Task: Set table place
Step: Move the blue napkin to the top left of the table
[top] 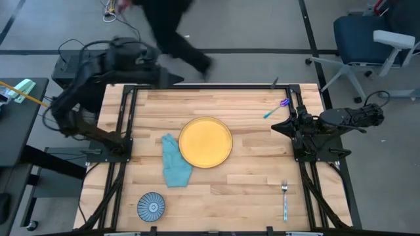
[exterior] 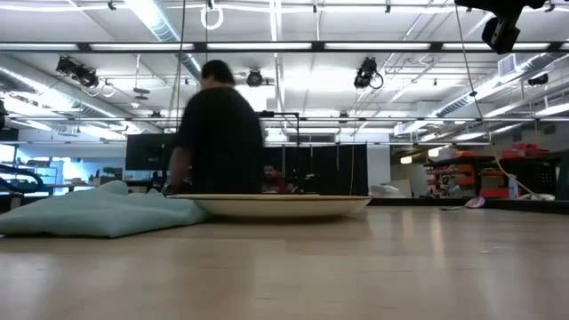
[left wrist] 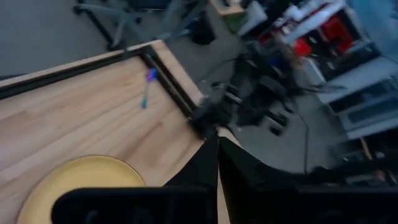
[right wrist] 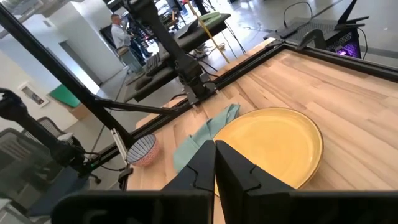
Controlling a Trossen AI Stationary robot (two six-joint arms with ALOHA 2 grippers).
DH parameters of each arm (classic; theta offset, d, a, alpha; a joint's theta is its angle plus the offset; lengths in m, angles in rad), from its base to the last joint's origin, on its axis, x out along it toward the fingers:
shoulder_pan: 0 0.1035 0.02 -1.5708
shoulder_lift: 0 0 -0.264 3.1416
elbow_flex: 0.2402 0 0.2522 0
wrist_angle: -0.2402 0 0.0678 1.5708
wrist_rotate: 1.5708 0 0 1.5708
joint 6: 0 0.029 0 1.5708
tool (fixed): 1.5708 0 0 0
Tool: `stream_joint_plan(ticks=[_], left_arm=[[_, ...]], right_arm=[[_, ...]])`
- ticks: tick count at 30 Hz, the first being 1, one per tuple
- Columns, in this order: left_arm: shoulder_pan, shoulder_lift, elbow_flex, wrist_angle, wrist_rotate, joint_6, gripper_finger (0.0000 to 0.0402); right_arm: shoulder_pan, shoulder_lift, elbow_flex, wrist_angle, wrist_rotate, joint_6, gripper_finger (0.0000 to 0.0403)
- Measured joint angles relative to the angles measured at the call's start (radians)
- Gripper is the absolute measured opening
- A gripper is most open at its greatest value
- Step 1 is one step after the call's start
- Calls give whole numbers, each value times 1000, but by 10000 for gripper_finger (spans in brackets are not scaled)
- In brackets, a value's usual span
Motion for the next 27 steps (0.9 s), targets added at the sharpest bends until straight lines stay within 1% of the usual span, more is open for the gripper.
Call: stream_joint_plan(ticks=[3,7,10,14,15,19,22,24,27], left_arm=[[-52,-57,0,-46,0,0,12],[-139,-112,0,-175,0,-13,11],[-226,-134,0,-325,-6,-62,17],[-366,-138,0,-573,-67,-174,22],[-402,-137,-4,-610,-84,-212,21],[-547,-168,-93,-541,-99,-306,15],[-643,-172,-156,-621,-97,-412,11],[-711,-182,-233,-592,-99,-455,11],[-815,-191,-346,-592,-97,-591,16]], right_arm=[[0,0,0,0,0,0,17],[0,0,0,0,0,0,17],[0,0,0,0,0,0,17],[0,0,0,0,0,0,17],[0,0,0,0,0,0,17],[0,0,0,0,0,10,17],[0,0,0,-1,0,42,17],[0,0,0,-1,0,61,17],[0,1,0,-3,0,86,17]])
